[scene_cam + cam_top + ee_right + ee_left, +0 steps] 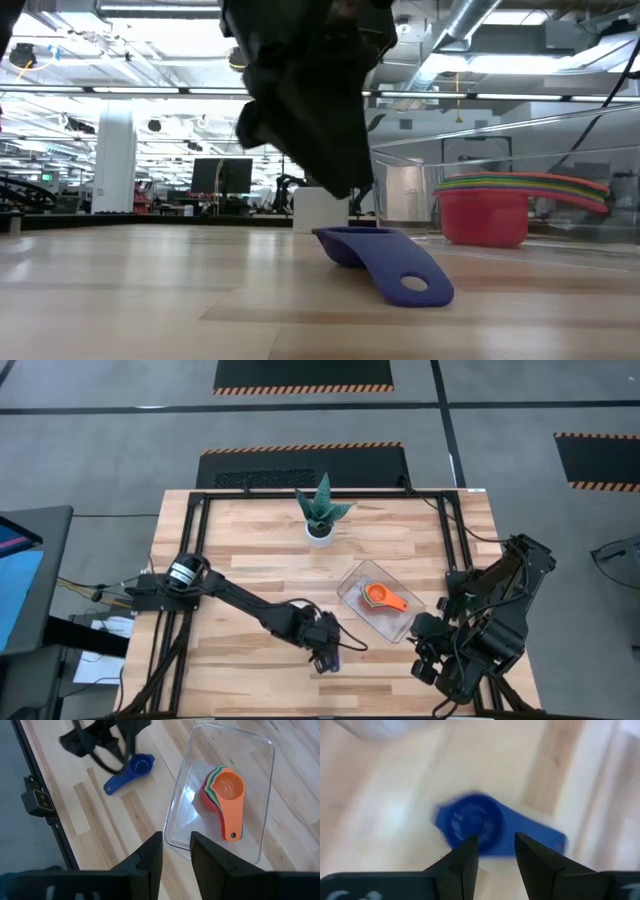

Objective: Nest measuring cups in basket
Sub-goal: Stack the violet measuring cup on top of the orange measuring cup

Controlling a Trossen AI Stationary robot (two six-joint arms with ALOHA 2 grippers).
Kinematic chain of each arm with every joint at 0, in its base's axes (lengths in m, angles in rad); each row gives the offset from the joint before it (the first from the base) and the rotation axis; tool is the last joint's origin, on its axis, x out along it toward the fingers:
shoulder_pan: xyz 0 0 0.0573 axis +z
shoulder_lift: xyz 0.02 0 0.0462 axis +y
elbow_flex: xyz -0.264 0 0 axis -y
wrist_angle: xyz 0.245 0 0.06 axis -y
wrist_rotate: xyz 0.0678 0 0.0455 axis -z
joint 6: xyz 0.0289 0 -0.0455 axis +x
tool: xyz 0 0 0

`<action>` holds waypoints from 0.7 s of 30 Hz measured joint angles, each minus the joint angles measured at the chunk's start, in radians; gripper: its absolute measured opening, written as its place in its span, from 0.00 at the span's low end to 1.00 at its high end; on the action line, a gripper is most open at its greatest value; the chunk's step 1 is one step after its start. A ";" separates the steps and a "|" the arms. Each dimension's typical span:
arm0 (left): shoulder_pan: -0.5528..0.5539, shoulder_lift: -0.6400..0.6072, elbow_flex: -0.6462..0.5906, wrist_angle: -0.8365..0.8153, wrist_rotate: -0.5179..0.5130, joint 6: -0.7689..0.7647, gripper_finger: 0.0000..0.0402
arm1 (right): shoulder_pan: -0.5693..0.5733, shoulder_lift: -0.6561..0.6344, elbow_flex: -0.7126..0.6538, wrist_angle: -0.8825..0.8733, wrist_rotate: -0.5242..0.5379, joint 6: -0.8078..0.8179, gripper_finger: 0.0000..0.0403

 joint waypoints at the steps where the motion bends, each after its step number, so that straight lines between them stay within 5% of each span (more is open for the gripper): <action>1: 0.004 -0.004 0.000 -0.001 -0.028 0.008 0.29 | 0.000 0.000 0.000 0.001 0.000 0.001 0.30; 13: 0.014 0.004 0.000 0.041 -0.083 0.364 0.28 | 0.000 0.000 0.000 0.007 0.000 0.001 0.30; 21: 0.013 0.004 0.000 0.073 -0.059 0.519 0.02 | 0.000 0.000 0.000 0.007 0.000 0.000 0.30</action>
